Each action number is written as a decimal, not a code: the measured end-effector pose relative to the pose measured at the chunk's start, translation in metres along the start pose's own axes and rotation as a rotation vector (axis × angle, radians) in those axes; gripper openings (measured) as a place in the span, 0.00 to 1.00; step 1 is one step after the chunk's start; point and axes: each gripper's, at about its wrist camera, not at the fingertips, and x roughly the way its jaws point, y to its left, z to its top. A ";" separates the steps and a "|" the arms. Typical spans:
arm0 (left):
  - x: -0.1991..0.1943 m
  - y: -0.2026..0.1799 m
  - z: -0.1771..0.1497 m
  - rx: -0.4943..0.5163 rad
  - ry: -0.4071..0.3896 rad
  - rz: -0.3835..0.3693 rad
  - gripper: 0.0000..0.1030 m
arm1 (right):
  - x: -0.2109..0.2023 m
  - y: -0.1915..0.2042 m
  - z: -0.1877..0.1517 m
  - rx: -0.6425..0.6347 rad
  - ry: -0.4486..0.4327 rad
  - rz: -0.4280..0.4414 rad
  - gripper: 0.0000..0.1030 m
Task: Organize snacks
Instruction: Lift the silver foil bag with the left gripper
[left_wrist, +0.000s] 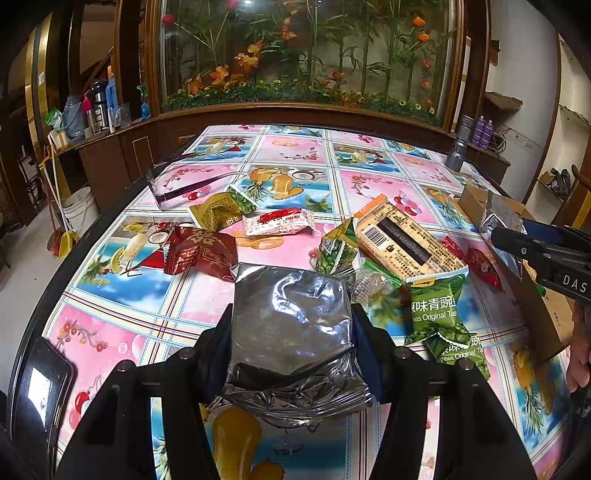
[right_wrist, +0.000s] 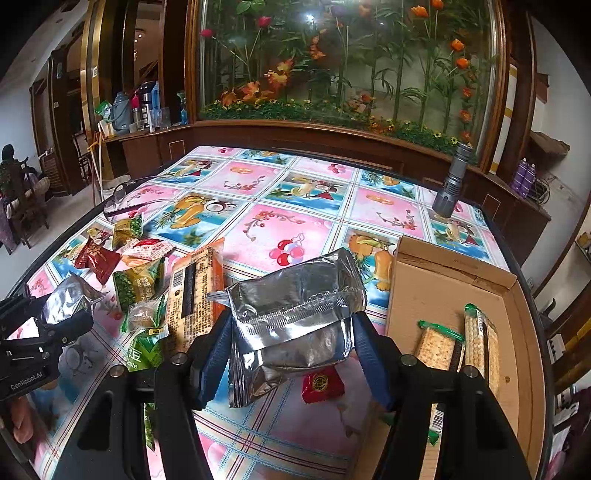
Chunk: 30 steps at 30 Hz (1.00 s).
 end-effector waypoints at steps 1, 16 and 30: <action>0.000 0.000 0.000 0.000 0.001 -0.001 0.56 | 0.000 0.000 0.000 0.001 0.001 -0.001 0.66; -0.005 -0.001 0.001 -0.005 -0.021 -0.011 0.56 | -0.005 -0.017 0.003 0.067 -0.015 -0.008 0.66; -0.015 -0.042 0.010 0.049 -0.053 -0.063 0.56 | -0.015 -0.056 0.007 0.217 -0.045 -0.008 0.66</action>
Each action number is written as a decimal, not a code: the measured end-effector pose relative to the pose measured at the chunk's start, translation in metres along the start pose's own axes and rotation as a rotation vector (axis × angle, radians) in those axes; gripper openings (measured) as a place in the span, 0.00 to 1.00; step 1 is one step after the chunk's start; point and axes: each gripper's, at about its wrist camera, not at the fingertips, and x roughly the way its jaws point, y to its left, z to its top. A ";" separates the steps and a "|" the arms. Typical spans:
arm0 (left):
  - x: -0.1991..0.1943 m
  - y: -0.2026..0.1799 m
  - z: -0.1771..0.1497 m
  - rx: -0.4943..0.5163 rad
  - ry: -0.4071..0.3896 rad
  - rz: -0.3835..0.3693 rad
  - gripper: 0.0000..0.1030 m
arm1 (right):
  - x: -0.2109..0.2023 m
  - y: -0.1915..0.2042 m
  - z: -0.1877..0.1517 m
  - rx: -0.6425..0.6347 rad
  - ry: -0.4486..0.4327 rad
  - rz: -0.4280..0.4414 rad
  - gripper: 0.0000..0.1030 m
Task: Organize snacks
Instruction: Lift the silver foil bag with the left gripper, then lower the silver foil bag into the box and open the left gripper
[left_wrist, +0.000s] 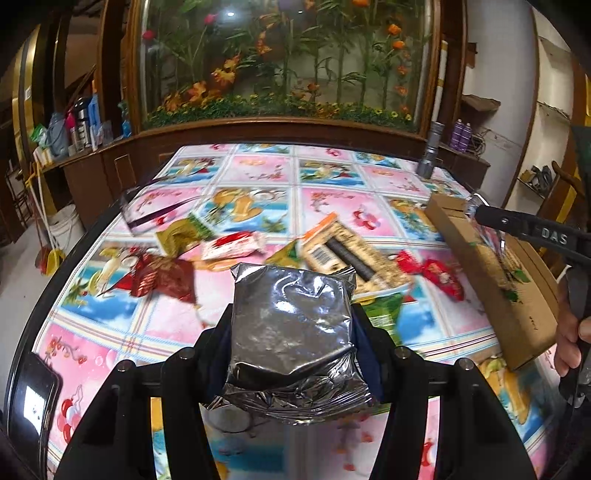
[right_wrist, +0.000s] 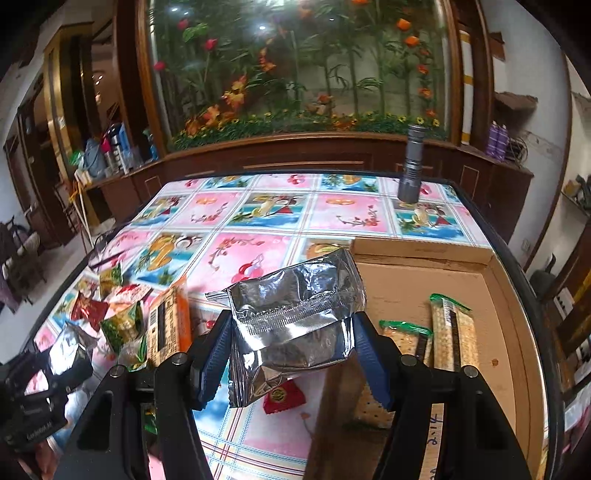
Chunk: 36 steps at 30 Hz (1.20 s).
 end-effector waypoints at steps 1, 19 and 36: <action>0.000 -0.004 0.001 0.006 -0.002 -0.005 0.56 | -0.001 -0.002 0.001 0.008 -0.002 -0.001 0.66; 0.002 -0.099 0.016 0.125 0.011 -0.168 0.56 | -0.024 -0.067 0.011 0.208 -0.055 -0.013 0.66; 0.042 -0.222 0.012 0.247 0.145 -0.375 0.56 | -0.039 -0.184 -0.005 0.514 -0.016 -0.109 0.66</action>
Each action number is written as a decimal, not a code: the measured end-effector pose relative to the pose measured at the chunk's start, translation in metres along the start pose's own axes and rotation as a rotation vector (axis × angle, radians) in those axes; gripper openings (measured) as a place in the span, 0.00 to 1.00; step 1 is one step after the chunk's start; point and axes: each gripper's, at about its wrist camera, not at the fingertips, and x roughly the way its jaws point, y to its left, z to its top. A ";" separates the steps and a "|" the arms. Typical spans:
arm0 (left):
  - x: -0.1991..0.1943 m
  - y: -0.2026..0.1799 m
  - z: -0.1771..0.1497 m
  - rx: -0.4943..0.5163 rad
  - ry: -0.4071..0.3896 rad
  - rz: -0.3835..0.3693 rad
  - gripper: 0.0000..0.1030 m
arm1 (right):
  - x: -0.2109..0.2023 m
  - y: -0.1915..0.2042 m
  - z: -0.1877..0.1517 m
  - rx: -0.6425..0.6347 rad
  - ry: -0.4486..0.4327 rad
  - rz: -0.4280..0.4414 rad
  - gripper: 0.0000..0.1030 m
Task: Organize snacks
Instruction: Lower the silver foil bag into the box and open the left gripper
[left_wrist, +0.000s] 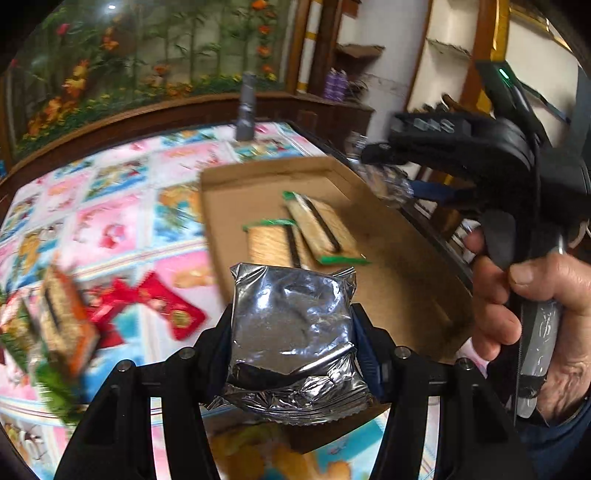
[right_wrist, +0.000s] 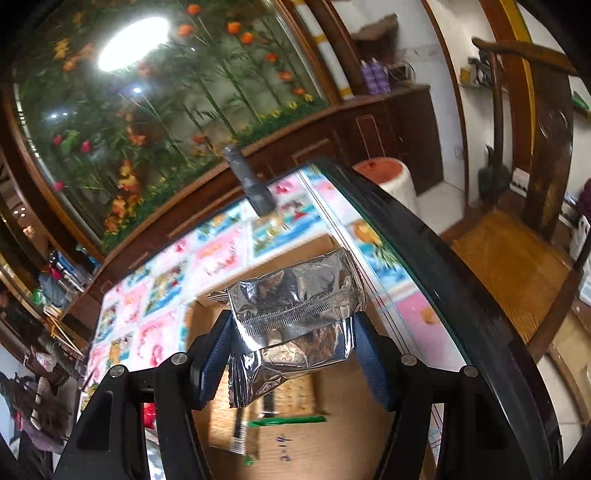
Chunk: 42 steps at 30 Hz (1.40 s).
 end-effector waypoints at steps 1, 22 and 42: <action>0.004 -0.003 -0.001 0.007 0.008 -0.004 0.56 | 0.004 -0.001 -0.001 0.001 0.016 -0.009 0.66; 0.018 -0.020 -0.016 0.096 -0.010 -0.006 0.57 | 0.046 -0.003 -0.018 -0.007 0.156 -0.122 0.66; 0.019 -0.017 -0.016 0.082 -0.003 -0.028 0.61 | 0.045 -0.003 -0.018 -0.003 0.151 -0.136 0.69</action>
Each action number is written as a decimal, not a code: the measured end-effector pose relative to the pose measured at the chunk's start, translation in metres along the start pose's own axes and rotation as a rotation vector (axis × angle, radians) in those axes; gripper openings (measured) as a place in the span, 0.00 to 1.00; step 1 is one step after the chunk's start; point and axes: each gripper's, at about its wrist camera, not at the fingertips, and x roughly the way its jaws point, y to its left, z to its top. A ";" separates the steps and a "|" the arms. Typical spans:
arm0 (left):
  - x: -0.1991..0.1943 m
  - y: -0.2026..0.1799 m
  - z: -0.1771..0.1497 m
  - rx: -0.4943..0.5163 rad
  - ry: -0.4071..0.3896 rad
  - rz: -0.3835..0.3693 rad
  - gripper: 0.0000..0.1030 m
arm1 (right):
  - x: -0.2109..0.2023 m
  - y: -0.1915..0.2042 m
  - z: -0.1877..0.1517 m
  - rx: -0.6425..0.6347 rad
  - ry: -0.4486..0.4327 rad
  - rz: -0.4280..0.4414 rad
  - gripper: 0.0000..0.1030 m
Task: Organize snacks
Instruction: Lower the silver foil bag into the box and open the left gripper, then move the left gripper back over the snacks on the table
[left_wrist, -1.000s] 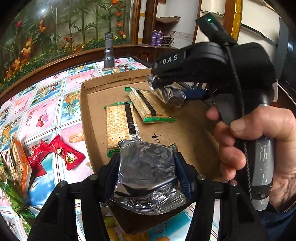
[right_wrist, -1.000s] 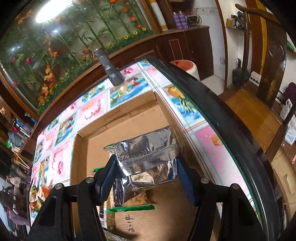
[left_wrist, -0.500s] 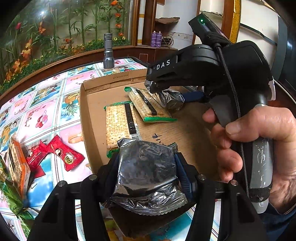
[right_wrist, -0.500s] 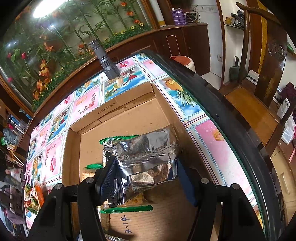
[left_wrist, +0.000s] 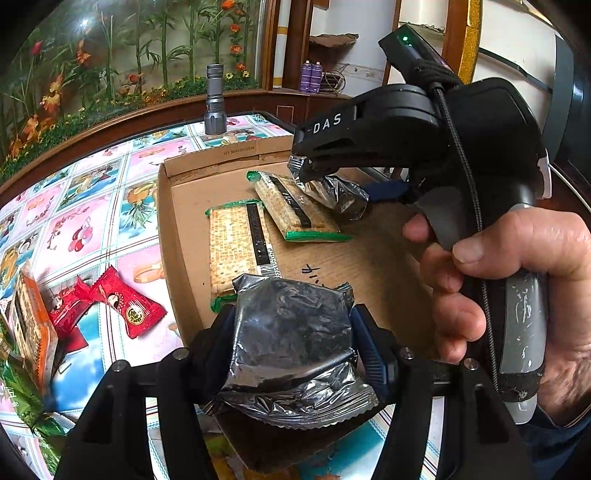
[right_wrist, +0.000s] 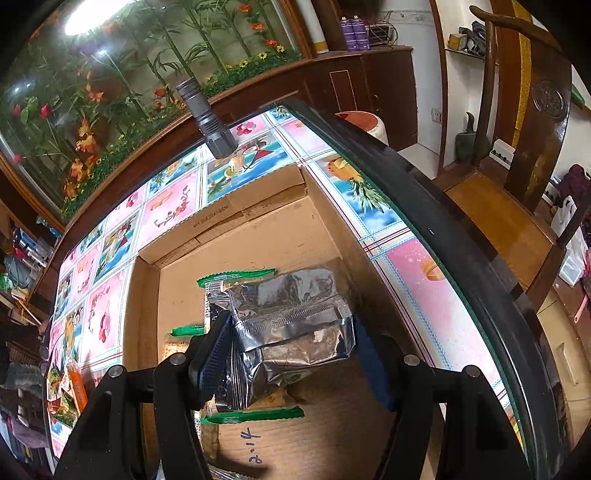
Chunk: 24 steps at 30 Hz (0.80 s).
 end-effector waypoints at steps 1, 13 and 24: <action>0.000 0.001 0.000 -0.005 0.001 -0.003 0.61 | -0.001 0.000 0.000 0.001 -0.001 0.000 0.69; -0.012 0.010 0.005 -0.054 -0.036 -0.020 0.70 | -0.020 0.004 0.002 0.001 -0.076 0.018 0.70; -0.041 0.025 0.012 -0.084 -0.108 -0.008 0.70 | -0.039 0.009 0.005 -0.003 -0.166 0.037 0.70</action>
